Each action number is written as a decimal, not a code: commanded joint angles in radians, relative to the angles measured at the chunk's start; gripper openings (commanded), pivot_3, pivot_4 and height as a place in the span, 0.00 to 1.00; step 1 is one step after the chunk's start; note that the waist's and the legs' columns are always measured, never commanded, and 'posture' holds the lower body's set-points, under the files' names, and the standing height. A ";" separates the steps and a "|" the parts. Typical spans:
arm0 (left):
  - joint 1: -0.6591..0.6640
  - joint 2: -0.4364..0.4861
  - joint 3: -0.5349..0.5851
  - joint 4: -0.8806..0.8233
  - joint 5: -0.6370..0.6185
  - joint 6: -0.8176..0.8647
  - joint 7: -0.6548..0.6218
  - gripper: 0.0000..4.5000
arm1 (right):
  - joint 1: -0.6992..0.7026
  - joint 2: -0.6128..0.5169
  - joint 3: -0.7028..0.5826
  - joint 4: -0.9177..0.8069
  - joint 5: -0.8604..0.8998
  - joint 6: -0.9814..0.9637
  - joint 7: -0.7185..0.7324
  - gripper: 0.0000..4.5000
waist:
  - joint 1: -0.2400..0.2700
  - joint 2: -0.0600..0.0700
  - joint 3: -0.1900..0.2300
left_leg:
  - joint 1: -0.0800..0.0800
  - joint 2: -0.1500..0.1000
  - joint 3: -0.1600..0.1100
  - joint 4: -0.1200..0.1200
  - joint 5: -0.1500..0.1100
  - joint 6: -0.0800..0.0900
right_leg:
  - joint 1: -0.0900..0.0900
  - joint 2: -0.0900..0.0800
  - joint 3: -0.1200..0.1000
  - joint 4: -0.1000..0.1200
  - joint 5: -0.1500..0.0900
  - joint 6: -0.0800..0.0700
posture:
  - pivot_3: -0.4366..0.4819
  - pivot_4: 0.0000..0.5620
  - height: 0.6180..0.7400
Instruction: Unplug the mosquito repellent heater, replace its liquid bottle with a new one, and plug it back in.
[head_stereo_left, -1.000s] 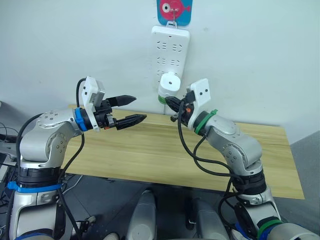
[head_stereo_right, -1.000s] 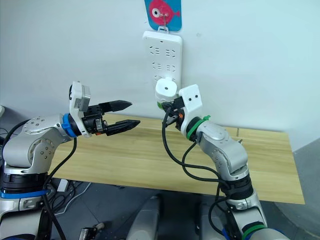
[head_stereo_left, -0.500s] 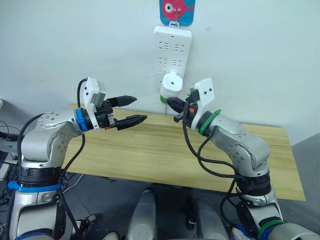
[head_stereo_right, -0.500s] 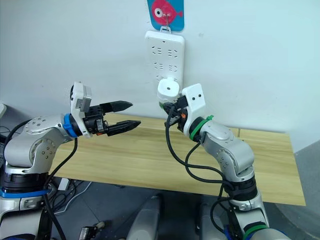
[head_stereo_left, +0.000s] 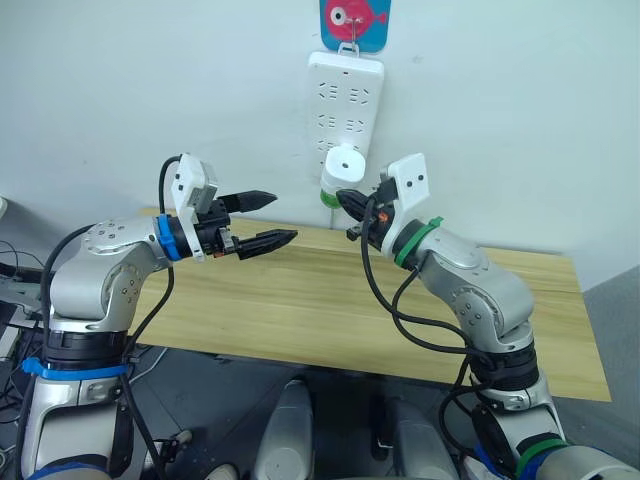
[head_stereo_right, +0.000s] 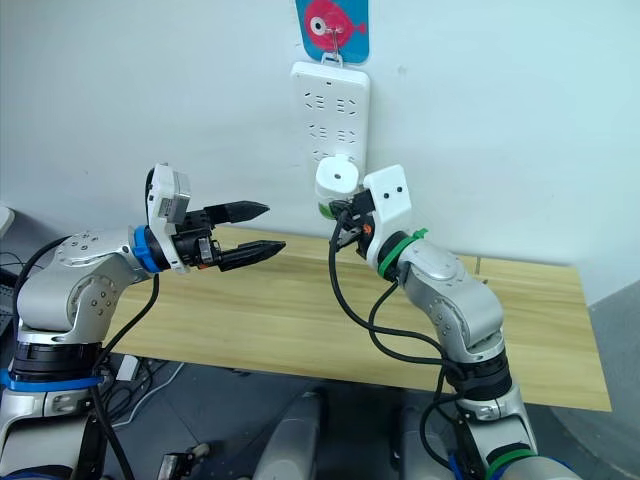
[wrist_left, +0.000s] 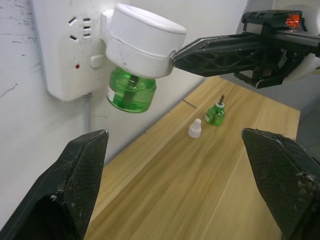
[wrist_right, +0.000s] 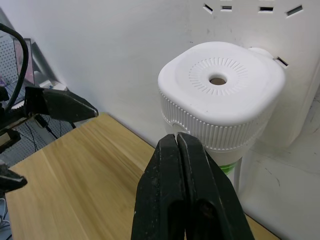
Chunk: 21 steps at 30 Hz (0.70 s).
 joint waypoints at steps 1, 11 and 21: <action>-0.020 0.002 0.010 -0.001 -0.002 -0.020 -0.002 1.00 | -0.032 0.004 -0.038 -0.015 -0.037 -0.044 -0.042 0.01 | 0.000 0.000 0.000 | 0.000 0.000 0.000 0.000 0.000 0.000 | 0.000 0.000 0.000 0.000 0.000 0.000 | 0.87 0.39 1.00; -0.024 0.027 0.007 0.053 0.022 -0.041 -0.032 1.00 | 0.079 -0.120 -0.033 -0.179 0.117 0.082 0.140 0.01 | 0.001 0.000 0.000 | 0.000 -0.001 0.001 0.000 0.000 0.000 | 0.000 0.000 0.000 -0.001 0.000 0.000 | 0.87 0.39 1.00; -0.043 0.153 0.010 0.293 0.169 -0.135 -0.032 1.00 | 0.248 -0.538 -0.355 -0.123 0.165 0.012 0.366 0.28 | 0.005 -0.001 0.000 | 0.000 0.000 0.002 -0.001 0.000 0.000 | 0.000 -0.001 0.001 -0.001 -0.001 -0.002 | 0.88 0.42 1.00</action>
